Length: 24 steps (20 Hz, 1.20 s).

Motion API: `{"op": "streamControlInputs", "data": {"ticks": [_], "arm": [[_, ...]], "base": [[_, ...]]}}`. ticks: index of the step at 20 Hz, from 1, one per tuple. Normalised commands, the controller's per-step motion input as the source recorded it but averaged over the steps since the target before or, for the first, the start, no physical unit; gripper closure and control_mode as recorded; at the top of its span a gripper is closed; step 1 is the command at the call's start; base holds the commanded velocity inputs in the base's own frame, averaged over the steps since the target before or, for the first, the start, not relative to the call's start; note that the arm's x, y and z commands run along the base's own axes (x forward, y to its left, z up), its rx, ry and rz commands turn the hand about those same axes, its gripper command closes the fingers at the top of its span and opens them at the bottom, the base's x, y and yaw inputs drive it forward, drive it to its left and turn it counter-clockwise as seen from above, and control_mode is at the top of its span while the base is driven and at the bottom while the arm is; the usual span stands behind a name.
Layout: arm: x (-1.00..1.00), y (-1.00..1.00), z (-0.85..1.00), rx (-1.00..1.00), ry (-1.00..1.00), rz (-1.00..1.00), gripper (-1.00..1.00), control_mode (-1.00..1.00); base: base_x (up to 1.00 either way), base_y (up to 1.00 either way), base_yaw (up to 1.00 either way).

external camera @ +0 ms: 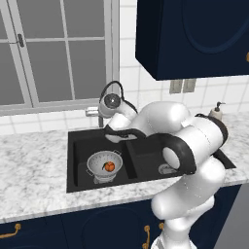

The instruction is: Put the colander in the sink, put the orange in the colander, and turn on the sink faucet and pour water over the colander.

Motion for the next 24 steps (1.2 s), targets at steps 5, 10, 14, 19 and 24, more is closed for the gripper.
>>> {"op": "streamControlInputs", "data": {"ticks": [5,10,14,19,24], "arm": [[-0.66,-0.22,0.34,0.09,0.0,-0.01,-1.0,-1.0],[-0.78,-0.3,0.28,0.04,0.0,0.03,-1.0,-1.0],[-0.64,-0.19,0.31,0.02,0.0,0.15,-1.0,-1.0],[-0.44,-0.49,0.23,0.01,0.0,0.25,-1.0,-1.0],[-0.21,-0.66,0.01,0.0,-0.06,0.32,-1.0,-1.0]], "base": [[0.0,0.0,0.0],[0.0,0.0,0.0],[0.0,0.0,0.0],[0.0,0.0,0.0],[0.0,0.0,0.0]]}}
